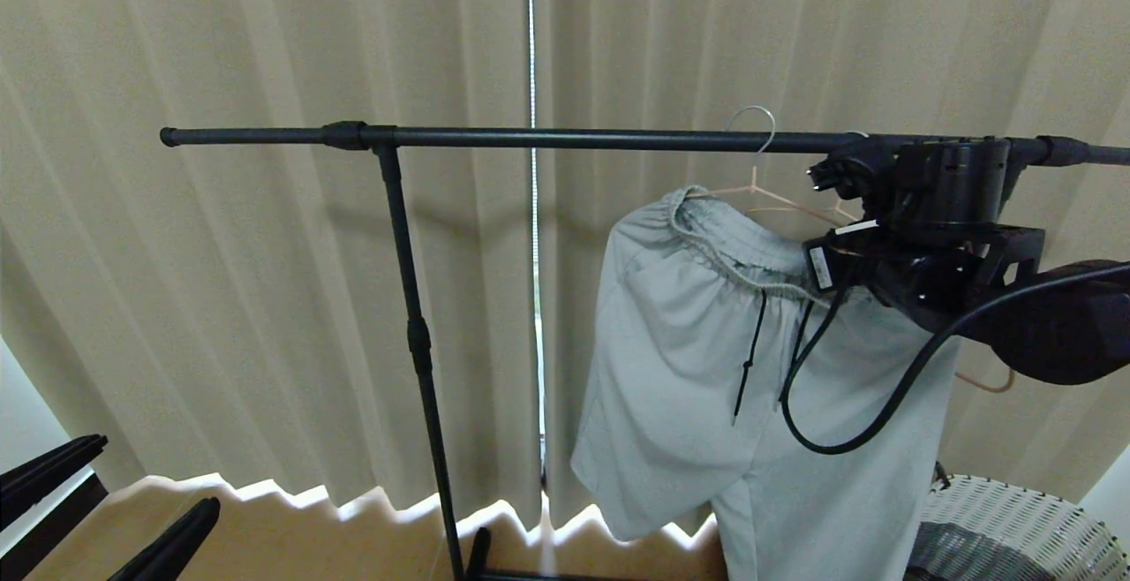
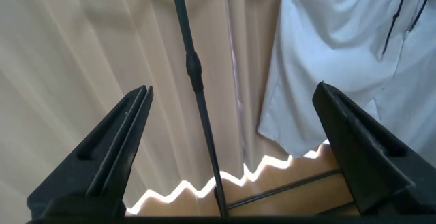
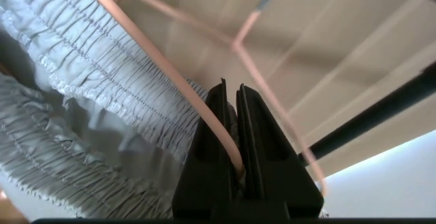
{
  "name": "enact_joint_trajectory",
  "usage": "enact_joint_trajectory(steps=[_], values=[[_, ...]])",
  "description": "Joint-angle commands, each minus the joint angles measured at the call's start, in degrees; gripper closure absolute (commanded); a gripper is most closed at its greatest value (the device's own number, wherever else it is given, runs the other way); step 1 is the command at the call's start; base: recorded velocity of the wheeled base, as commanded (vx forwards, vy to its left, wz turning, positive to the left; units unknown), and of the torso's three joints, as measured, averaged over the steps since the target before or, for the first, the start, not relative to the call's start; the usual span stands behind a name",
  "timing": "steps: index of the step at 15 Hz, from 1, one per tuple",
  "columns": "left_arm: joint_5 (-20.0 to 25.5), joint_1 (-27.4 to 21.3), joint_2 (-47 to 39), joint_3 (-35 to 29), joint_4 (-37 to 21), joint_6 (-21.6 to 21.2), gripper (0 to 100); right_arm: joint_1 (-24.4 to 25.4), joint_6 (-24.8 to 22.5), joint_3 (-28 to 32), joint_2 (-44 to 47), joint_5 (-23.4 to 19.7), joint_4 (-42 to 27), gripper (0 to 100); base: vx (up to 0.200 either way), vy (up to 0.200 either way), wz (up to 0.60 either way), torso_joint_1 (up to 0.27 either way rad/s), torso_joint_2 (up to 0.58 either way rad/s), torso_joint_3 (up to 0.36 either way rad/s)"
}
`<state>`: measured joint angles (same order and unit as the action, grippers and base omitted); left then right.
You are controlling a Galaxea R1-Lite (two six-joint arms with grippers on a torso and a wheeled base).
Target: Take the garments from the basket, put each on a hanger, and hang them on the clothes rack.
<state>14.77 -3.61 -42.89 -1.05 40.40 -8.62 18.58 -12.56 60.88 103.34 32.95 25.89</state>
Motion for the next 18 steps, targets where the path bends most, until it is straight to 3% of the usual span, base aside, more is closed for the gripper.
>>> enact_joint_trajectory(steps=[1, 8, 13, 14, 18], values=[[0.0, 0.0, 0.0, 0.0, 0.0, -0.2, 0, 0.8, 0.0, -0.1, 0.4, 0.0, -0.1, 100, 0.000, 0.000, 0.00, 0.000, 0.00, 0.000], [0.0, 0.0, 0.0, 0.3, 0.0, -0.8, 0, 5.5, -0.1, -0.1, 0.5, -0.1, -0.4, 100, 0.000, 0.000, 0.00, 0.000, 0.00, 0.000], [0.0, 0.0, 0.0, 0.4, 0.0, -0.8, 0, 5.6, -0.1, -0.1, 0.5, -0.4, -0.4, 100, 0.000, 0.000, 0.00, 0.000, 0.00, 0.000], [0.0, 0.0, 0.0, 0.3, 0.0, -0.8, 0, 5.6, 0.0, -0.4, 0.4, -0.5, -0.3, 0, 0.000, 0.000, 0.00, 0.000, 0.00, 0.000], [-0.1, 0.3, -0.2, 0.0, 0.0, -0.7, 0, 5.6, 0.8, -6.0, -2.4, -2.5, 3.6, 0, 0.000, 0.000, 0.00, 0.000, 0.00, 0.000]])
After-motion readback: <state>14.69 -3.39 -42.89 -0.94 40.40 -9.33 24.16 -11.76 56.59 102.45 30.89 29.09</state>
